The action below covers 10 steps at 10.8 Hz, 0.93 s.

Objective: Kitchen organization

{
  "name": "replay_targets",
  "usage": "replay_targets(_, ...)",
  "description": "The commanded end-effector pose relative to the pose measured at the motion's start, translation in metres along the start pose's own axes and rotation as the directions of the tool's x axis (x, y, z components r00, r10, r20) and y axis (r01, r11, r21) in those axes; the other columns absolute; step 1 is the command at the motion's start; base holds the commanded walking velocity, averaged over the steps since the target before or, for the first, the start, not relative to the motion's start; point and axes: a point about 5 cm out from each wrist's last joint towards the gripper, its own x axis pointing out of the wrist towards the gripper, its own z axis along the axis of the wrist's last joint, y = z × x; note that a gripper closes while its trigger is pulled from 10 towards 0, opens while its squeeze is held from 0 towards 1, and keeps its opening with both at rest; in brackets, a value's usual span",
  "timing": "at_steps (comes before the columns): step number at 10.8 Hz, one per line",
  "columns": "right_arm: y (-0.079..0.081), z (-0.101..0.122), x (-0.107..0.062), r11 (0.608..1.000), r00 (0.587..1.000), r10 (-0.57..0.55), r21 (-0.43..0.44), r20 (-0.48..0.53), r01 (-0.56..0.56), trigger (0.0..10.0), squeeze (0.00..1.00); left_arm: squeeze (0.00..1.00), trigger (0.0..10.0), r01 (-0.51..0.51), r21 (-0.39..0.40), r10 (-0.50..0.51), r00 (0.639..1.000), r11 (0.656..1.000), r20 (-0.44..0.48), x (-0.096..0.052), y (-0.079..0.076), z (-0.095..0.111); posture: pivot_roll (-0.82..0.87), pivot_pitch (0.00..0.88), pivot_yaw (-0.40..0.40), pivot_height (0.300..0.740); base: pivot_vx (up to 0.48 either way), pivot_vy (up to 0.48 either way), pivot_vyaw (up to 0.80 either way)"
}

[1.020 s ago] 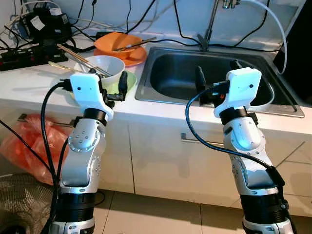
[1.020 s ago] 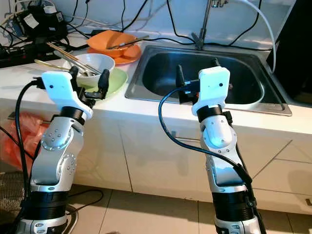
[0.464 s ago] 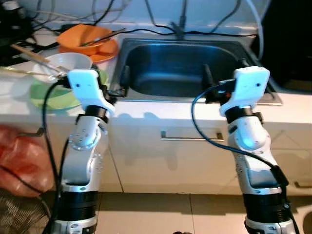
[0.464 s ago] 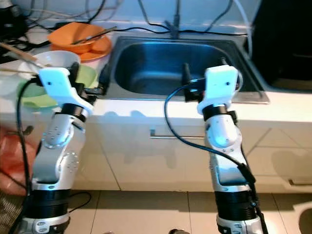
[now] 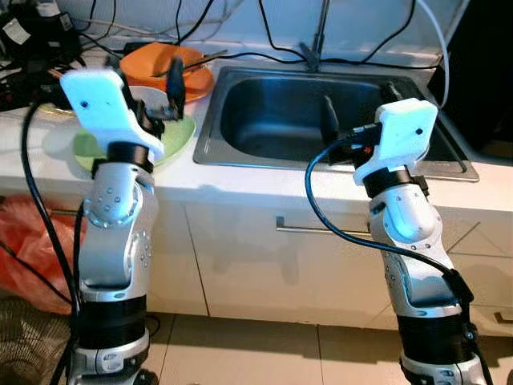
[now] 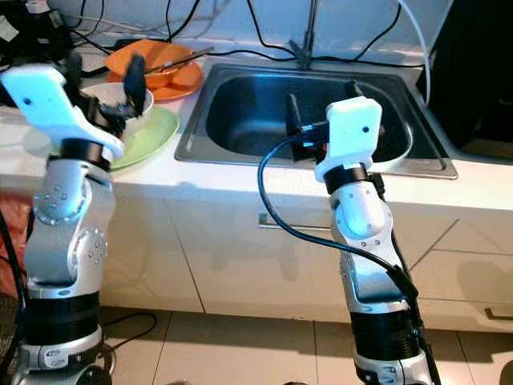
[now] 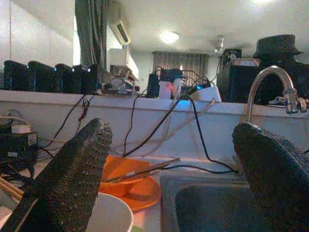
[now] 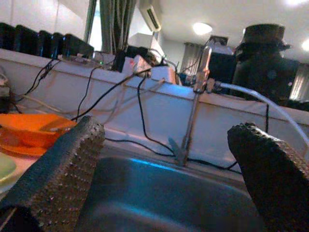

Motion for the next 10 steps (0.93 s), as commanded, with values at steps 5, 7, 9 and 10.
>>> replay_targets(5, 0.0007, 0.0052, 0.0001, 1.0, 1.0, 0.008, -0.01, 0.025, -0.008, 10.0, 0.0, 0.0, 10.0, 0.02, 0.002, -0.02, 1.0, 1.0, -0.019, 0.0011, -0.0055, -0.0019, 0.02, 0.025, 0.007, 0.74, 0.435, 0.0, 0.0)
replay_targets(7, 0.0016, 0.0036, -0.0002, 1.0, 1.0, 0.015, -0.01, 0.022, -0.014, 10.0, 0.0, 0.0, 10.0, 0.022, 0.003, -0.022, 0.999, 1.0, -0.022, -0.0005, -0.0068, -0.0023, 0.03, 0.021, 0.005, 0.74, 0.413, 0.0, 0.0)
replay_targets(9, 0.0026, 0.0031, -0.0002, 1.0, 1.0, 0.019, -0.008, 0.021, -0.018, 10.0, 0.0, 0.0, 10.0, 0.038, -0.007, -0.038, 0.999, 0.999, -0.021, -0.001, -0.0093, -0.0031, 0.03, 0.019, 0.005, 0.74, 0.309, 0.0, 0.0)
replay_targets(10, 0.0027, 0.003, -0.0004, 1.0, 1.0, 0.019, -0.008, 0.021, -0.019, 10.0, 0.0, 0.0, 10.0, 0.042, -0.007, -0.042, 0.999, 0.999, -0.021, -0.0012, -0.0098, -0.0034, 0.03, 0.02, 0.005, 0.74, 0.251, 0.0, 0.0)
